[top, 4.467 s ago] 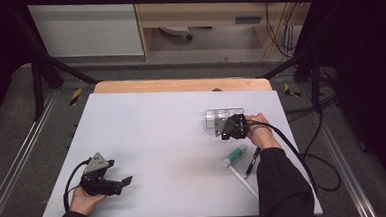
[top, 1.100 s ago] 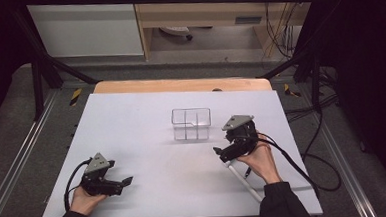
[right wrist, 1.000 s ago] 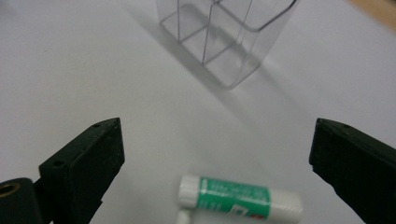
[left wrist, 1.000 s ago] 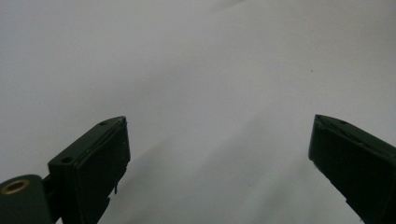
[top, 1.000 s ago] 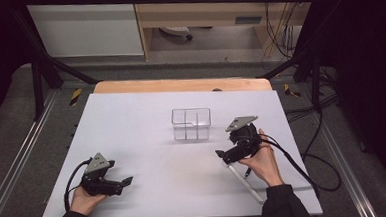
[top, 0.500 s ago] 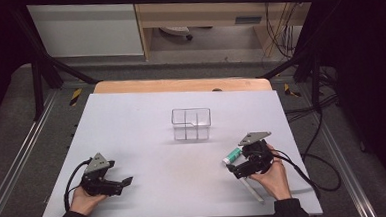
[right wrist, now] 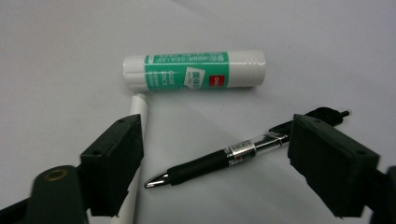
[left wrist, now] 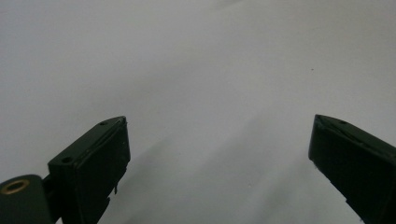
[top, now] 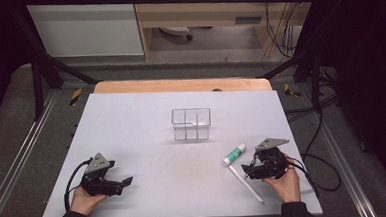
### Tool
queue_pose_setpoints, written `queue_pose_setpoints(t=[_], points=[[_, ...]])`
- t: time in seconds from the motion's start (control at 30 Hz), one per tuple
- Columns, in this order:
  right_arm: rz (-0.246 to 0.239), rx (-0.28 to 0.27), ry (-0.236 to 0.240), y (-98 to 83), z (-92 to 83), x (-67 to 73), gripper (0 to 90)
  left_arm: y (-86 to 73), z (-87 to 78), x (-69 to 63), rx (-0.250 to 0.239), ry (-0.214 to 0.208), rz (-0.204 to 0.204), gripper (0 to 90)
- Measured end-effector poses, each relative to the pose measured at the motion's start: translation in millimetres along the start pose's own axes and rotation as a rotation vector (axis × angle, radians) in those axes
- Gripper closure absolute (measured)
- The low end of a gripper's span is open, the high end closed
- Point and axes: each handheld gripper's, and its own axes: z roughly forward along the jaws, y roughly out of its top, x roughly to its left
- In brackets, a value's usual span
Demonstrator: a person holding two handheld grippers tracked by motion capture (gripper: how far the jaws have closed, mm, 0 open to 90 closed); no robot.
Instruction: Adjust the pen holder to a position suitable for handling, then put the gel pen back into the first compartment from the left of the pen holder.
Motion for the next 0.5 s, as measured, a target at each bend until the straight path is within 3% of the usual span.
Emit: queue_pose_setpoints(t=[0.27,0.5], points=[[-0.024,-0.011,0.021,-15.2,2.2,1.6,43.3,0.2,1.0,-0.1,0.003,0.002,0.003,5.2],[-0.032,-0.03,0.061,-16.5,5.2,6.5,64.1,-0.3,1.0,0.1,0.005,0.001,-0.001,5.2]])
